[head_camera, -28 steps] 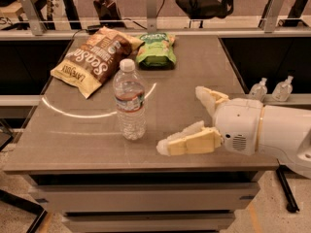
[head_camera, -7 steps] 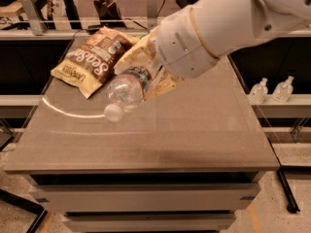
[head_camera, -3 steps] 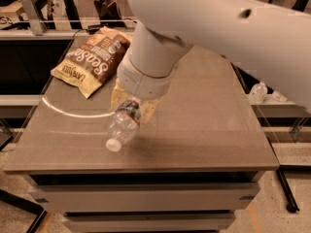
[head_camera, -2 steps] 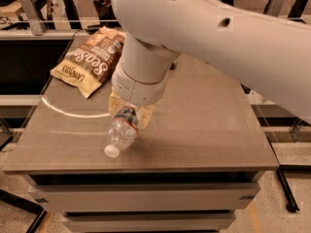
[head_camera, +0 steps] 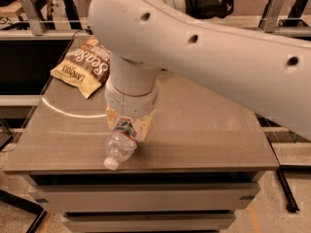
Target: Knock water bottle over
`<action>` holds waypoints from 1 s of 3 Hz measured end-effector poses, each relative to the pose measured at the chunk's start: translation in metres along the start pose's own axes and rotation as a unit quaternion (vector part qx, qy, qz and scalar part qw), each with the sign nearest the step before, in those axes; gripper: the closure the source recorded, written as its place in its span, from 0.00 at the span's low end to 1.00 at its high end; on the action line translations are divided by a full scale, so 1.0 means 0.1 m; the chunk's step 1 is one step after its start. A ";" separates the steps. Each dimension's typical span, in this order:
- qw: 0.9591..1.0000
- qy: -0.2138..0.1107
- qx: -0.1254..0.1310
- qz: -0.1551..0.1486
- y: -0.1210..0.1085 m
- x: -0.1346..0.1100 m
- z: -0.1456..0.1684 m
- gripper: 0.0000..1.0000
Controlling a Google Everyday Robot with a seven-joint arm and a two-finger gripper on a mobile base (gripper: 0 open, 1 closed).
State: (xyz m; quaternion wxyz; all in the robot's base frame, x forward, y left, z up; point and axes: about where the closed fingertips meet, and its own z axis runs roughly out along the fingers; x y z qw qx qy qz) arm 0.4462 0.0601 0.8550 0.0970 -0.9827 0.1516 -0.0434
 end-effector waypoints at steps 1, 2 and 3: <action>1.000 -0.003 -0.008 0.008 0.02 -0.03 0.03 0.59; 1.000 -0.001 -0.007 0.007 0.01 -0.03 0.01 0.35; 1.000 0.002 -0.006 0.007 0.01 -0.04 -0.01 0.13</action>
Offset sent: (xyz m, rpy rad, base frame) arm -0.0022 -0.0001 -0.0028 -0.0095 0.0111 -0.0126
